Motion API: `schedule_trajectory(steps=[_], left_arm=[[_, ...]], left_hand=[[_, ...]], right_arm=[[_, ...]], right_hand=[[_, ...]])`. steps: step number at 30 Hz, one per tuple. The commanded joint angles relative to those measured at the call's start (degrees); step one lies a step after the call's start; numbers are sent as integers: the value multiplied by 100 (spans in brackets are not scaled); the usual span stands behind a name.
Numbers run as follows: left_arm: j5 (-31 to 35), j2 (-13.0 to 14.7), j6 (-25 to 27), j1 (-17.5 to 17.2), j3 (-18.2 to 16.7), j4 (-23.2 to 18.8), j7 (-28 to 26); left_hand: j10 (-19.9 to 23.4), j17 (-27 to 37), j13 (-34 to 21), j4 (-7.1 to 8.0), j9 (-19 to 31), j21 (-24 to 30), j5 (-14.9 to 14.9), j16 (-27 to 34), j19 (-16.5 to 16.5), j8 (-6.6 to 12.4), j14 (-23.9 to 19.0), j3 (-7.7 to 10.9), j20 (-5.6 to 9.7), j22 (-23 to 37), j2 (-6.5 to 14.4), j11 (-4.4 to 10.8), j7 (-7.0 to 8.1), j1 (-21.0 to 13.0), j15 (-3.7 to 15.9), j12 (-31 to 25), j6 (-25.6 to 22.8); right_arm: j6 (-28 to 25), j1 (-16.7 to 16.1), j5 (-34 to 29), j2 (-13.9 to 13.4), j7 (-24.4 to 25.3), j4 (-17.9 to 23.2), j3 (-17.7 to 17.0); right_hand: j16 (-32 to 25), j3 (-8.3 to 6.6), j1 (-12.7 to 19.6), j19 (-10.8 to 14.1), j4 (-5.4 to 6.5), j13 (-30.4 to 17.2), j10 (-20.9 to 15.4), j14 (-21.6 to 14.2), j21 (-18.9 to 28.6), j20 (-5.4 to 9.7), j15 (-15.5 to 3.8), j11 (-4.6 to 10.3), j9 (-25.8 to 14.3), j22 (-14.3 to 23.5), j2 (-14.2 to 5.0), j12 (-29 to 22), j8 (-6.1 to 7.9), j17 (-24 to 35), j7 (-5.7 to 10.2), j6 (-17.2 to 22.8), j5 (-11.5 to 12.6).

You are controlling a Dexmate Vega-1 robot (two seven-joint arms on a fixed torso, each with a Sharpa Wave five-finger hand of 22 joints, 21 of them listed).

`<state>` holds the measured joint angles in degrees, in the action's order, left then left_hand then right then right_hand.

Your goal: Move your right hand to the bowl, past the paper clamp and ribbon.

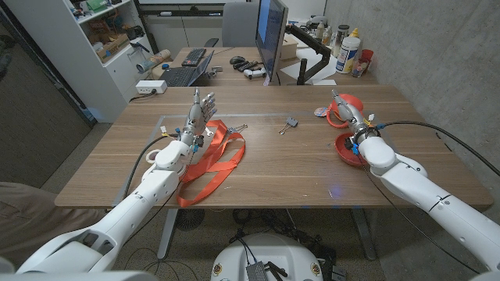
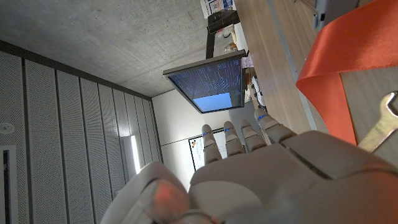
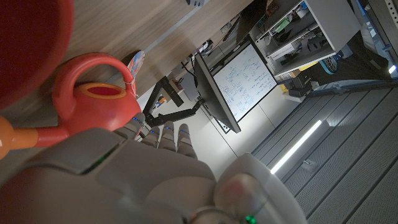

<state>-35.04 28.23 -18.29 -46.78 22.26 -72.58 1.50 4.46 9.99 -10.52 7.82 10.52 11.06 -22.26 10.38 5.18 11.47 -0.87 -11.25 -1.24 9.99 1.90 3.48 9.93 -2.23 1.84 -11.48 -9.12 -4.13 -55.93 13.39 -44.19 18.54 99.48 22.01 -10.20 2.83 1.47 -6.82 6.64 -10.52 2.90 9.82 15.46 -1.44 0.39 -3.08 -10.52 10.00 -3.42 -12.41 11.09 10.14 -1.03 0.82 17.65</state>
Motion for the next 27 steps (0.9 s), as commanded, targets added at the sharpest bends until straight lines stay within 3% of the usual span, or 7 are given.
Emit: schedule_trajectory(steps=[1,12,27], left_arm=[[125,70,28,-28,58,-24,-49],[107,98,-22,-61,25,-109,-35],[134,104,-16,-48,32,-105,-49]], left_hand=[[60,20,-17,-12,27,16,-30,39,15,19,-20,-43,1,21,-7,7,17,-62,346,-20,-61],[66,20,-17,-13,27,15,-33,34,10,20,-10,-56,4,21,-3,2,25,-64,333,-20,-76],[70,20,-17,-14,27,14,-36,28,9,29,2,-68,7,21,9,7,52,-72,341,-19,-118]], right_arm=[[-430,-148,-260,-127,205,371,-6],[-731,-294,-432,-228,386,627,-74],[-1370,-249,-724,-403,362,942,44]], right_hand=[[-14,20,58,-53,0,-12,-6,154,-27,-34,-46,-4,-12,11,4,19,-3,13,-2,9,26],[-20,26,69,-66,-12,-12,-18,154,-69,-54,-54,2,-12,12,1,14,-47,13,46,-107,36],[-27,27,79,-56,-21,-12,-7,140,-98,-51,-50,9,-12,13,-13,17,-68,13,47,-200,46]])
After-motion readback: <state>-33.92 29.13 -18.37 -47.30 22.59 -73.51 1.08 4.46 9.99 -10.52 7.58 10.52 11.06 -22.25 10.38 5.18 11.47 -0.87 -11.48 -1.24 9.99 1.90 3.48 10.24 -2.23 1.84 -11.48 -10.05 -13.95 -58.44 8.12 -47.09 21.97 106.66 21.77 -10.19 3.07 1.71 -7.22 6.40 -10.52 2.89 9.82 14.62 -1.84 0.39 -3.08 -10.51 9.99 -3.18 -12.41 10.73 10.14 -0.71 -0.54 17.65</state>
